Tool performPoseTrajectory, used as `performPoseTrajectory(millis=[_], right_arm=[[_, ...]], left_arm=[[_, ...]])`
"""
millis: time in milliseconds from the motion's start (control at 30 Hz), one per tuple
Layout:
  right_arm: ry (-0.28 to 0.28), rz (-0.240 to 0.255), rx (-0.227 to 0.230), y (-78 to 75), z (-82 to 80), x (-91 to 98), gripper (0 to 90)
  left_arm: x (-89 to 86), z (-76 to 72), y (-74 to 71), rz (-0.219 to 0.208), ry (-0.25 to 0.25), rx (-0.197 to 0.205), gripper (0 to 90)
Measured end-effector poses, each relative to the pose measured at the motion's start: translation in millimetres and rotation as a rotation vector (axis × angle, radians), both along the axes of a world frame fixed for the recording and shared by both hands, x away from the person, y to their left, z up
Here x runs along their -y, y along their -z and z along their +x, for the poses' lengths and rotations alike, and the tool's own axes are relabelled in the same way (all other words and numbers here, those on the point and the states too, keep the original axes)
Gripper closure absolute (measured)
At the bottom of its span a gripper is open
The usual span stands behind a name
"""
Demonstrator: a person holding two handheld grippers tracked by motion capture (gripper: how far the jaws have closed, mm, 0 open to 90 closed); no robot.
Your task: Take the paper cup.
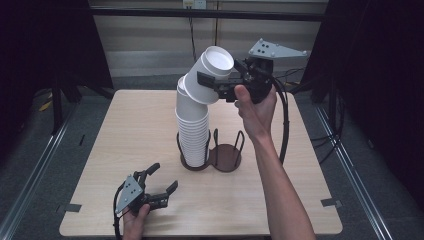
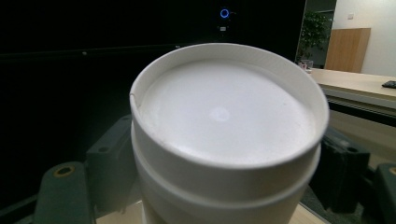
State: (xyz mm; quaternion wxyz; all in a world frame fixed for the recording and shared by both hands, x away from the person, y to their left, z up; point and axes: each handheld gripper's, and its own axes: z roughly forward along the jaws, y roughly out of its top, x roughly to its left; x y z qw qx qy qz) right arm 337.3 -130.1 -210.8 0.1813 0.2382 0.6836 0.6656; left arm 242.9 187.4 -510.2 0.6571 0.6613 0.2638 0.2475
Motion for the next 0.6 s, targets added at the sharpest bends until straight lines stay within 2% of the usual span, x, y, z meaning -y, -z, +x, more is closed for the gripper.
performPoseTrajectory(millis=[233,600], right_arm=[[0.001,0.005,0.0,1.6,-7.1,8.2,20.9],[0.007,0.002,-0.014,13.2,-17.4,25.4,21.0]], left_arm=[[0.0,0.0,0.0,0.0,0.001,0.0,15.5],[-0.4,0.6,-0.2,0.005,0.005,0.003,15.4]])
